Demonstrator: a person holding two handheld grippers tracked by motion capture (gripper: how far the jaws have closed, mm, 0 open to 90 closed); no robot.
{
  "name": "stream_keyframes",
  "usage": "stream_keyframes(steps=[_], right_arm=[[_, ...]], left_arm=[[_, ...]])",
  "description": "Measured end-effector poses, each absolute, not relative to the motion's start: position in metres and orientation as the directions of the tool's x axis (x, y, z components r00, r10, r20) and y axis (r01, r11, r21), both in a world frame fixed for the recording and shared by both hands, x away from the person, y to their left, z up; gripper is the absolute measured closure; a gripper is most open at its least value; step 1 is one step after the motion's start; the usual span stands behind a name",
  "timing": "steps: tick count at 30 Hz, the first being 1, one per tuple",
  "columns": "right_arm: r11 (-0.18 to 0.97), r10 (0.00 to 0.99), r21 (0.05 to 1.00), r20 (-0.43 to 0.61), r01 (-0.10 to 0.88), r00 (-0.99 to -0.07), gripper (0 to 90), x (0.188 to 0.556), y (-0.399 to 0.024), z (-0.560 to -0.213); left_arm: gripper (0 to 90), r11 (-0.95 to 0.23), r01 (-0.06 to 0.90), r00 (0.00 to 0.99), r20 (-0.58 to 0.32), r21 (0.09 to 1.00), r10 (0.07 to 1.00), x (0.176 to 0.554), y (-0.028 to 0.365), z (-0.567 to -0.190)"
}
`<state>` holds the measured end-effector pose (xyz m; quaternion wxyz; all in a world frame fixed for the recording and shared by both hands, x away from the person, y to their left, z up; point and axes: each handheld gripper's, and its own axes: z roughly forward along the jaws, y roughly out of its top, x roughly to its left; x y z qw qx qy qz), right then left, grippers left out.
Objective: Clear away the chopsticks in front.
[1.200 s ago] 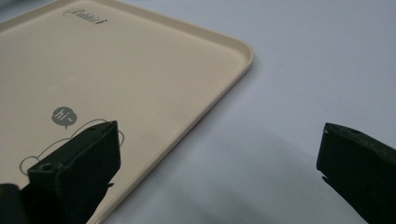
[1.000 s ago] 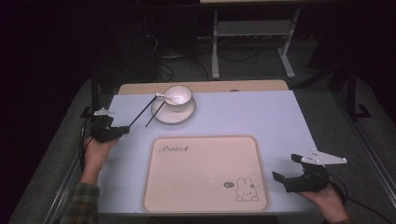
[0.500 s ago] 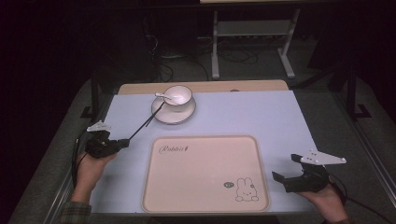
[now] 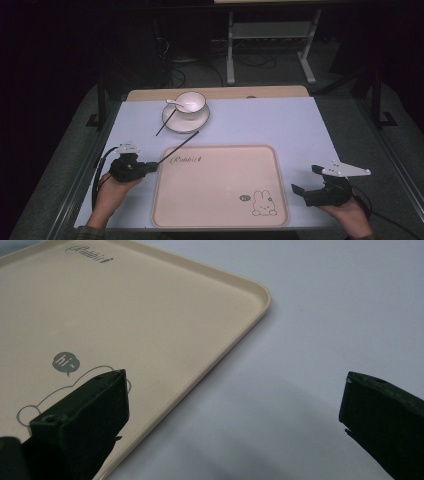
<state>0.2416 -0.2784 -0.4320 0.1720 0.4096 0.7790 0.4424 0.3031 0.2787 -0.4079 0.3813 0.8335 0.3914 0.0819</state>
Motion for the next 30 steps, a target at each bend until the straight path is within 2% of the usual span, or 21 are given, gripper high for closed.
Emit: stream_keyframes(steps=[12,25,30], right_arm=[[0.277,0.79,0.829,0.092,0.486,-0.607,0.0,0.242,-0.278,-0.432],[0.277,0.789,0.83,0.091,0.484,-0.608,0.0,0.242,-0.278,-0.432],[0.277,0.788,0.83,0.091,0.484,-0.608,0.0,0.241,-0.277,-0.431]], left_arm=[[85.5,-0.491,0.548,0.758,-0.153,0.677,0.634,0.299,0.243,-0.415],[85.2,-0.558,0.565,0.765,-0.134,0.607,0.63,0.302,0.231,-0.435],[85.0,-0.558,0.566,0.766,-0.137,0.607,0.628,0.303,0.231,-0.436]])
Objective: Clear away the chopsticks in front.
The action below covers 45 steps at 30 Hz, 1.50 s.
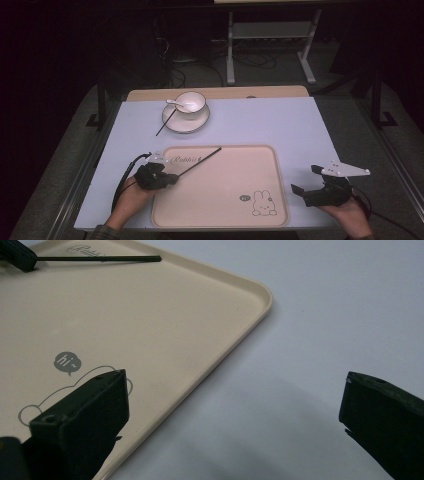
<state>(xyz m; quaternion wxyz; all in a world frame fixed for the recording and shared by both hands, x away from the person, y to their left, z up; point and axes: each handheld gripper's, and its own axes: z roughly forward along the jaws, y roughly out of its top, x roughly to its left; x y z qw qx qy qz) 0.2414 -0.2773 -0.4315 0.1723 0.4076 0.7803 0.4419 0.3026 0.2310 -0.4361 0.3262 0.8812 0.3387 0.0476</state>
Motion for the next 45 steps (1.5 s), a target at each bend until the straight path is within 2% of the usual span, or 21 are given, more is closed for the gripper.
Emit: stream_keyframes(steps=[11,14,16,18,20,24,27,30,35,45], right_arm=[[0.278,0.788,0.83,0.091,0.483,-0.609,0.0,0.241,-0.277,-0.431],[0.277,0.788,0.83,0.091,0.483,-0.609,0.0,0.241,-0.277,-0.431],[0.276,0.789,0.831,0.091,0.483,-0.608,0.0,0.241,-0.277,-0.431],[0.275,0.789,0.832,0.091,0.482,-0.608,0.0,0.241,-0.277,-0.431],[0.275,0.789,0.833,0.09,0.48,-0.608,0.0,0.24,-0.277,-0.431],[0.271,0.789,0.833,0.095,0.482,-0.607,0.0,0.241,-0.277,-0.431],[0.272,0.788,0.833,0.095,0.482,-0.608,0.0,0.241,-0.277,-0.431],[0.267,0.79,0.833,0.098,0.484,-0.605,0.0,0.24,-0.277,-0.431],[0.264,0.792,0.836,0.096,0.48,-0.603,0.0,0.24,-0.278,-0.43],[0.261,0.792,0.837,0.099,0.481,-0.603,0.0,0.24,-0.279,-0.43]], left_arm=[[82.9,-0.555,0.568,0.767,-0.146,0.608,0.625,0.303,0.231,-0.436],[77.8,-0.555,0.564,0.77,-0.147,0.611,0.62,0.303,0.231,-0.435],[69.3,-0.549,0.564,0.771,-0.155,0.617,0.618,0.306,0.232,-0.433],[53.8,-0.551,0.563,0.769,-0.147,0.617,0.622,0.31,0.233,-0.429],[42.1,-0.537,0.566,0.763,-0.151,0.626,0.629,0.316,0.236,-0.425],[25.0,-0.513,0.573,0.74,-0.134,0.64,0.659,0.33,0.241,-0.416],[17.6,-0.514,0.571,0.726,-0.102,0.641,0.68,0.343,0.242,-0.409],[13.7,-0.506,0.568,0.715,-0.085,0.65,0.694,0.356,0.243,-0.402],[11.9,-0.506,0.555,0.702,-0.046,0.66,0.711,0.383,0.243,-0.388],[12.8,-0.479,0.553,0.657,-0.003,0.682,0.754,0.435,0.246,-0.377]])
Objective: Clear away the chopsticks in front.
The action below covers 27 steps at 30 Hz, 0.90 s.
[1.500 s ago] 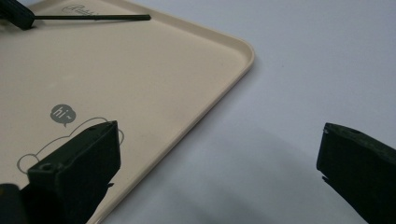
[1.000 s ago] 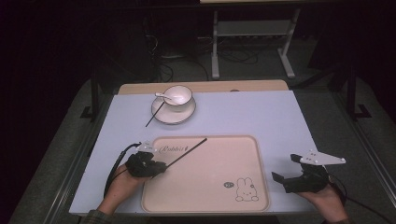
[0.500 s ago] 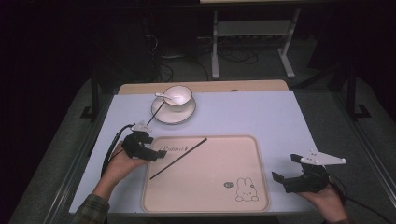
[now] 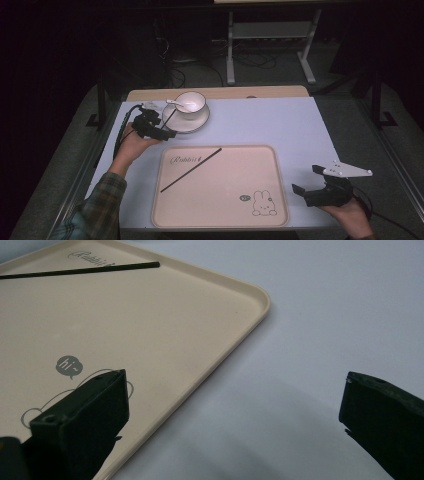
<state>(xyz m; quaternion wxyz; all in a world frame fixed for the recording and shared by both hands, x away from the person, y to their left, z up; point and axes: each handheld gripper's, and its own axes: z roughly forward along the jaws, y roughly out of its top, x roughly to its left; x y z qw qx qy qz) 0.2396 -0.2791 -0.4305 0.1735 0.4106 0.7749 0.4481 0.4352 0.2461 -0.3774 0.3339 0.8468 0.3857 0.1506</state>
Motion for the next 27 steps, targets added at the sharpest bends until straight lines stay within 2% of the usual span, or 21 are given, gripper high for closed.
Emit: stream_keyframes(steps=[4,6,7,11,19,23,27], right_arm=[[0.26,0.791,0.837,0.1,0.48,-0.603,0.0,0.239,-0.279,-0.43],[0.263,0.79,0.838,0.097,0.478,-0.605,0.0,0.239,-0.279,-0.43],[0.263,0.79,0.838,0.097,0.478,-0.605,0.0,0.239,-0.279,-0.43],[0.263,0.788,0.838,0.1,0.479,-0.607,0.0,0.239,-0.279,-0.431],[0.261,0.79,0.837,0.101,0.481,-0.605,0.0,0.239,-0.281,-0.431],[0.26,0.79,0.837,0.102,0.481,-0.604,0.0,0.239,-0.281,-0.431],[0.263,0.79,0.836,0.1,0.482,-0.605,0.0,0.239,-0.28,-0.431]], left_arm=[[15.2,-0.448,0.555,0.625,0.005,0.701,0.781,0.456,0.249,-0.378],[23.0,-0.426,0.555,0.61,-0.001,0.715,0.792,0.463,0.252,-0.379],[23.0,-0.415,0.556,0.6,-0.002,0.72,0.8,0.467,0.253,-0.38],[33.3,-0.378,0.573,0.566,-0.018,0.727,0.824,0.483,0.257,-0.387],[59.2,-0.349,0.601,0.513,-0.012,0.72,0.859,0.499,0.254,-0.405],[68.1,-0.332,0.613,0.499,-0.024,0.717,0.866,0.503,0.252,-0.414],[72.4,-0.347,0.618,0.505,-0.018,0.706,0.863,0.505,0.247,-0.42]])
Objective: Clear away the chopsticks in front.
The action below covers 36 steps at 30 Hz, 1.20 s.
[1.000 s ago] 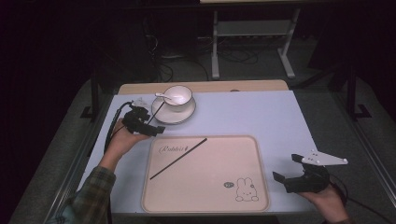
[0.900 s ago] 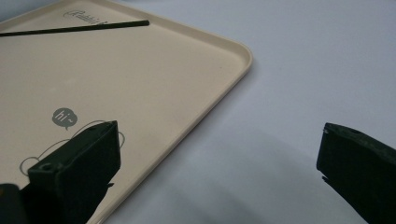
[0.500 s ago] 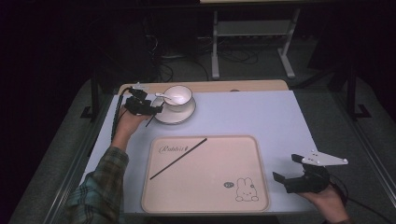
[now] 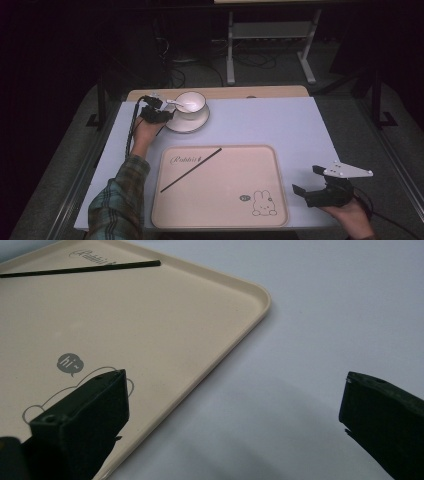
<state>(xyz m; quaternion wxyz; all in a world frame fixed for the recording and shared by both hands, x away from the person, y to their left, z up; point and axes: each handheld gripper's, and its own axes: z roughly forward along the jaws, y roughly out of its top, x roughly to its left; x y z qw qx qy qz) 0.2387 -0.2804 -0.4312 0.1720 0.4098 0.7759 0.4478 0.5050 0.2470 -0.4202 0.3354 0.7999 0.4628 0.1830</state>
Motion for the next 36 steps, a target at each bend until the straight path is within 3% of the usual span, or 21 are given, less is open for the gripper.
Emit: stream_keyframes(steps=[7,15,36], right_arm=[[0.262,0.792,0.837,0.098,0.481,-0.603,0.0,0.237,-0.282,-0.431],[0.264,0.792,0.836,0.096,0.481,-0.603,0.0,0.237,-0.282,-0.431],[0.265,0.793,0.837,0.094,0.479,-0.602,0.0,0.236,-0.281,-0.431]], left_arm=[[81.4,-0.367,0.629,0.499,0.005,0.685,0.867,0.507,0.244,-0.427],[84.9,-0.362,0.629,0.478,0.026,0.688,0.878,0.507,0.245,-0.428],[85.3,-0.324,0.633,0.462,-0.007,0.703,0.887,0.479,0.289,-0.402]])
